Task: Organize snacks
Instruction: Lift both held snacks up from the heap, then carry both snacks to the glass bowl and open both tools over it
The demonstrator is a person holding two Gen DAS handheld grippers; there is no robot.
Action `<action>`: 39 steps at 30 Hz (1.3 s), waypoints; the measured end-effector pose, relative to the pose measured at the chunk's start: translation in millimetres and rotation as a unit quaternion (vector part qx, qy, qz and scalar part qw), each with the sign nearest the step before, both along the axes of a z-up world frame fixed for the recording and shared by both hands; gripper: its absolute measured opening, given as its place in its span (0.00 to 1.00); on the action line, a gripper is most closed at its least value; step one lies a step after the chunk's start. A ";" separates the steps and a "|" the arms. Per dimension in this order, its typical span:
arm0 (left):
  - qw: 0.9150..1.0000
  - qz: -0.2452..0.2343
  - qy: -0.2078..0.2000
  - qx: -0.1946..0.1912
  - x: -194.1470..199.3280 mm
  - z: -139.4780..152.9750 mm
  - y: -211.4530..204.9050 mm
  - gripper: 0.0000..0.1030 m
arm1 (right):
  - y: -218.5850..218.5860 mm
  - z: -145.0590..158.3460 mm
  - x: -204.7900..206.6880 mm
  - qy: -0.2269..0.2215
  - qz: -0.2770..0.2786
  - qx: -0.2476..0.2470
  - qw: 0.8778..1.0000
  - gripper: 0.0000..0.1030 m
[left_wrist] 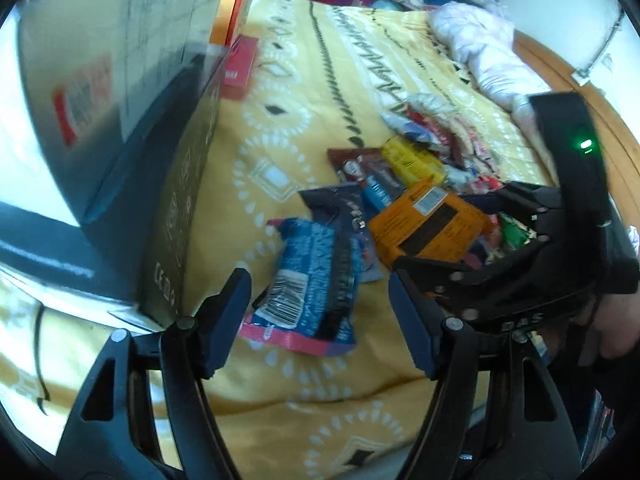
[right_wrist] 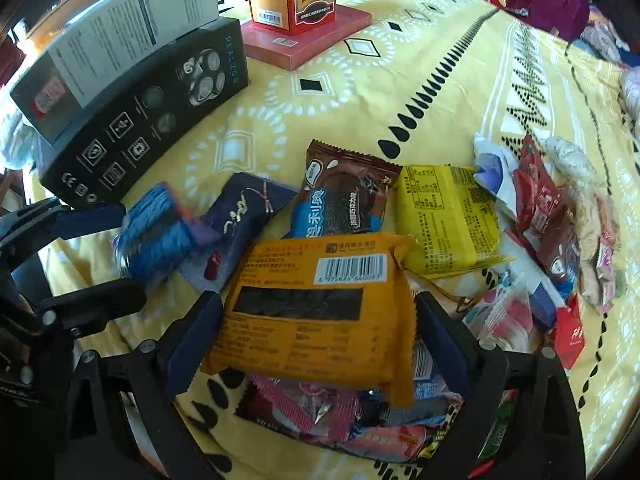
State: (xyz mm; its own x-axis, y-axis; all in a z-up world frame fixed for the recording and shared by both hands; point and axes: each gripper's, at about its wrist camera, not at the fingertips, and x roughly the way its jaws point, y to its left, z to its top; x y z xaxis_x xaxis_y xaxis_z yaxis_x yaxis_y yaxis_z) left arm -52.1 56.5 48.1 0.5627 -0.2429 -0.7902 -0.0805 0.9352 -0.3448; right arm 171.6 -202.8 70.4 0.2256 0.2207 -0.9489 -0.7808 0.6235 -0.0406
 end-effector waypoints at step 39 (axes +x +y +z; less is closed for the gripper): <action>0.995 -0.028 -0.099 0.019 -10.7 75.2 -13.1 0.44 | -86.9 97.3 -24.8 -0.041 -0.100 0.211 0.971 0.76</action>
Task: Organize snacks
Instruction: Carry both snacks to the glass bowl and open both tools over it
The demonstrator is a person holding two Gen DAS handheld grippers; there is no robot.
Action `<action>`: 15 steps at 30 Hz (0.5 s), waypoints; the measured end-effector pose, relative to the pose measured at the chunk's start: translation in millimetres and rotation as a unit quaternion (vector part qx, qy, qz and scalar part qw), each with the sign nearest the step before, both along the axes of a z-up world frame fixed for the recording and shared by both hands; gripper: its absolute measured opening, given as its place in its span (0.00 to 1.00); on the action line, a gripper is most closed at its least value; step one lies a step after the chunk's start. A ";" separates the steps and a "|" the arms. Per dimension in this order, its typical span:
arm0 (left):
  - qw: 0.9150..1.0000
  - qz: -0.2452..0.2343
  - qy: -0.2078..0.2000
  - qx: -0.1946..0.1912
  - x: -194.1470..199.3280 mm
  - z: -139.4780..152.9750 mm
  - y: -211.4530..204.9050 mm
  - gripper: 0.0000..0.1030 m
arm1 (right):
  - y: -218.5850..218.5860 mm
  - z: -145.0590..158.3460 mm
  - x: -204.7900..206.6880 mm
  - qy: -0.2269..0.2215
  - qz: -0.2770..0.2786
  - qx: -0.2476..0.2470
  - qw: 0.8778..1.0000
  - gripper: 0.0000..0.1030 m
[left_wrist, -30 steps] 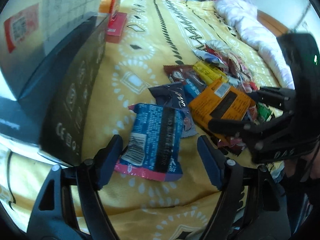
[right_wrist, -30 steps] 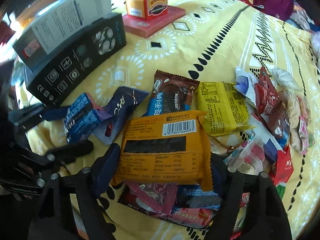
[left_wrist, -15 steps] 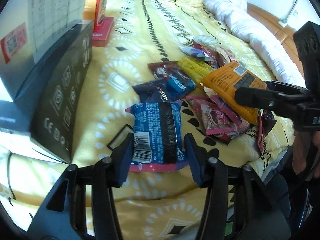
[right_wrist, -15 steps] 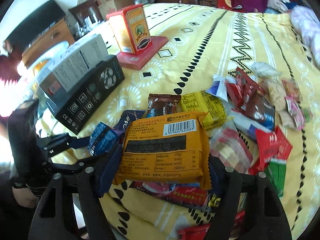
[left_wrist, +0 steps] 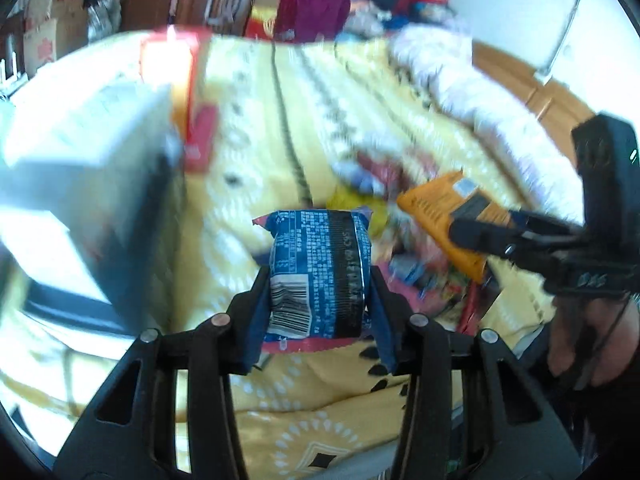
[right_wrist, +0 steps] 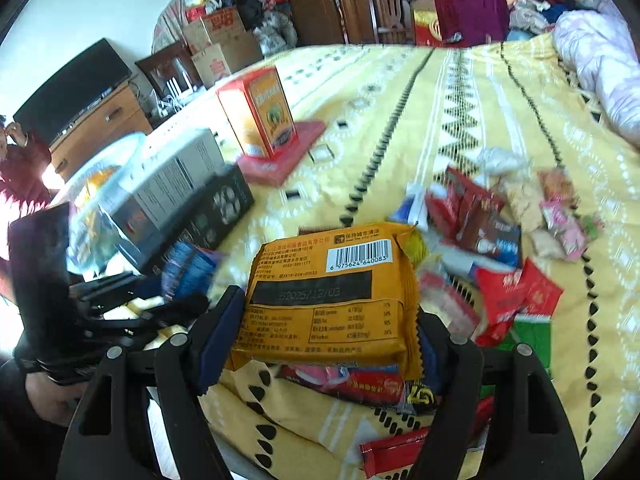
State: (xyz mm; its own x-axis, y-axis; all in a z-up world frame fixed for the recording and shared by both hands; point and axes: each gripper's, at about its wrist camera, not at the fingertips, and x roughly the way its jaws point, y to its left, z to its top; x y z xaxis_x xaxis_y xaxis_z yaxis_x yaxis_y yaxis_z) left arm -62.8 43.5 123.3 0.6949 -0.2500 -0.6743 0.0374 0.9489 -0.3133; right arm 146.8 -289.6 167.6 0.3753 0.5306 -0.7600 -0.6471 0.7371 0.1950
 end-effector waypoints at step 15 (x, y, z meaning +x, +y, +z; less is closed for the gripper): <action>0.966 0.242 -0.087 0.008 -80.0 107.1 227.2 0.44 | 173.7 127.2 -26.3 -0.036 0.128 0.130 0.983 0.76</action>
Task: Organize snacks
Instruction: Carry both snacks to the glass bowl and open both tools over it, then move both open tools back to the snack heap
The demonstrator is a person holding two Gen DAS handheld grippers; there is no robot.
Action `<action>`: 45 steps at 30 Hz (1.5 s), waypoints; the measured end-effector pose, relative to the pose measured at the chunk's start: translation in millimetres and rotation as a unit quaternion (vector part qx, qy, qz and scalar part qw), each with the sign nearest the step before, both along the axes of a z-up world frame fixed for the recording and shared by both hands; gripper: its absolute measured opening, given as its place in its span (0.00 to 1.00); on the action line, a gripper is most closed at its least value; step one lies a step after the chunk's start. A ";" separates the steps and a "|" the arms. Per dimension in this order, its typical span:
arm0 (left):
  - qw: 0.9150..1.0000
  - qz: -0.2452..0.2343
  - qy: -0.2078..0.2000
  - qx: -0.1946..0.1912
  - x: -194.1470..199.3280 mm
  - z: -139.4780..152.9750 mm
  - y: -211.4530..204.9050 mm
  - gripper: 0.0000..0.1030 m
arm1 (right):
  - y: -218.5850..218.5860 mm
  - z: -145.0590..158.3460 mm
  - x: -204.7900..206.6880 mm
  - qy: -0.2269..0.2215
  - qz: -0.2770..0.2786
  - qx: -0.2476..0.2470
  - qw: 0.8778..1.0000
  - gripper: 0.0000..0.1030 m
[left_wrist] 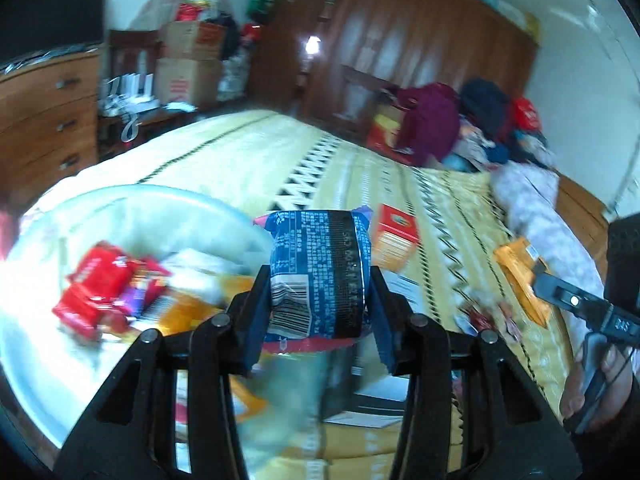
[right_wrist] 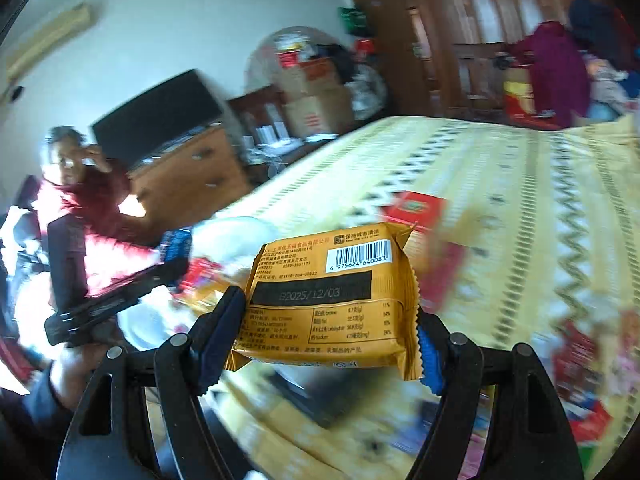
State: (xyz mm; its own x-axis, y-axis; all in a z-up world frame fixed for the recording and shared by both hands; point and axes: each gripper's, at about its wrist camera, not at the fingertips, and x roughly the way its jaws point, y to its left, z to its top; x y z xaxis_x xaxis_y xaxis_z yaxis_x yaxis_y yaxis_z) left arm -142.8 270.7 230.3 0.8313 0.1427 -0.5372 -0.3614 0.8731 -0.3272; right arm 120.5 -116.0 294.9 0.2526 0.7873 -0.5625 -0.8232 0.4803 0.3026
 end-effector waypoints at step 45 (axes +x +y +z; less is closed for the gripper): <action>0.992 0.068 0.057 -0.091 -57.2 -59.7 102.6 0.81 | 234.3 -47.1 -70.9 0.079 0.128 -0.031 0.988 0.80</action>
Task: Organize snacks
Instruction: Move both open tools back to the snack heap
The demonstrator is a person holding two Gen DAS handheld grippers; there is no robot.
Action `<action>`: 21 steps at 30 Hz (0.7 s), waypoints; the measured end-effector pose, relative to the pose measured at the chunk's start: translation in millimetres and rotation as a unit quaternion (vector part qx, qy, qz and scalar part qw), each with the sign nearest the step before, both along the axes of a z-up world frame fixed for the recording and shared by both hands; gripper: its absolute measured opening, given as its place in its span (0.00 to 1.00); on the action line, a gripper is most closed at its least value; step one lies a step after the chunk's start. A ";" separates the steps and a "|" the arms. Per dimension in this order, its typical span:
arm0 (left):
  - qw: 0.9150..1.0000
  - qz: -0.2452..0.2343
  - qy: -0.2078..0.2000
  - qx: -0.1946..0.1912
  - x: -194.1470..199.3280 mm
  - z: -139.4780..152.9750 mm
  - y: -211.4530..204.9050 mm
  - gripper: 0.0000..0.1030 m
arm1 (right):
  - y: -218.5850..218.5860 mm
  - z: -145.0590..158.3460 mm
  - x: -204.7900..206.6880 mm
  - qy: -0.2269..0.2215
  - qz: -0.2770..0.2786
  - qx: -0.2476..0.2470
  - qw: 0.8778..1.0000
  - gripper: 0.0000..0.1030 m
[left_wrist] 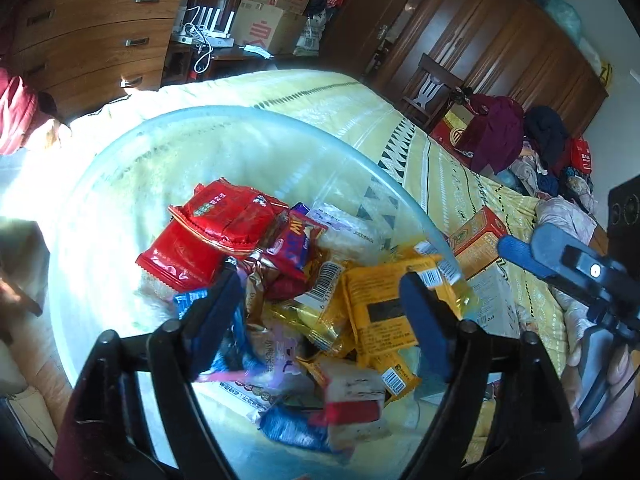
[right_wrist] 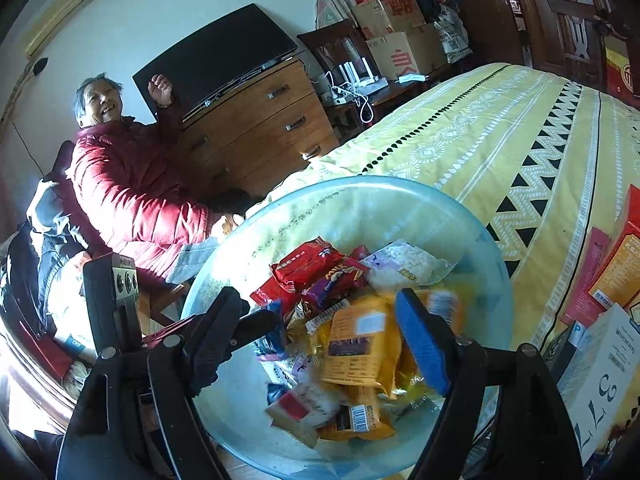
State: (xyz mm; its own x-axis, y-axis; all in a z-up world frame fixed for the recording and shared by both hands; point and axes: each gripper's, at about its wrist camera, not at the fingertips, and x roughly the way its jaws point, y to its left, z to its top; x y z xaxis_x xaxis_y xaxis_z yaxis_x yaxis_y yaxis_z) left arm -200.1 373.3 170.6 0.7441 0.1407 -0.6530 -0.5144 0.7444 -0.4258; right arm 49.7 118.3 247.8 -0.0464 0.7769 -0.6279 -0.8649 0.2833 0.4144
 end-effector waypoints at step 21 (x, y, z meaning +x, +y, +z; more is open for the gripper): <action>0.918 -0.392 -0.003 0.058 132.8 11.0 -323.9 0.82 | -440.9 -114.5 -17.4 0.063 -0.311 -0.105 0.942 0.82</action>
State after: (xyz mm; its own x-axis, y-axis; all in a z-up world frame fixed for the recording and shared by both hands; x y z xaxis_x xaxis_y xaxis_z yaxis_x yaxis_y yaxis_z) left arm -67.3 49.4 181.6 0.6491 -0.3724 -0.6633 0.2015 0.9250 -0.3221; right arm 32.2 -322.6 133.3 0.2930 0.5372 -0.7909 -0.4520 0.8068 0.3805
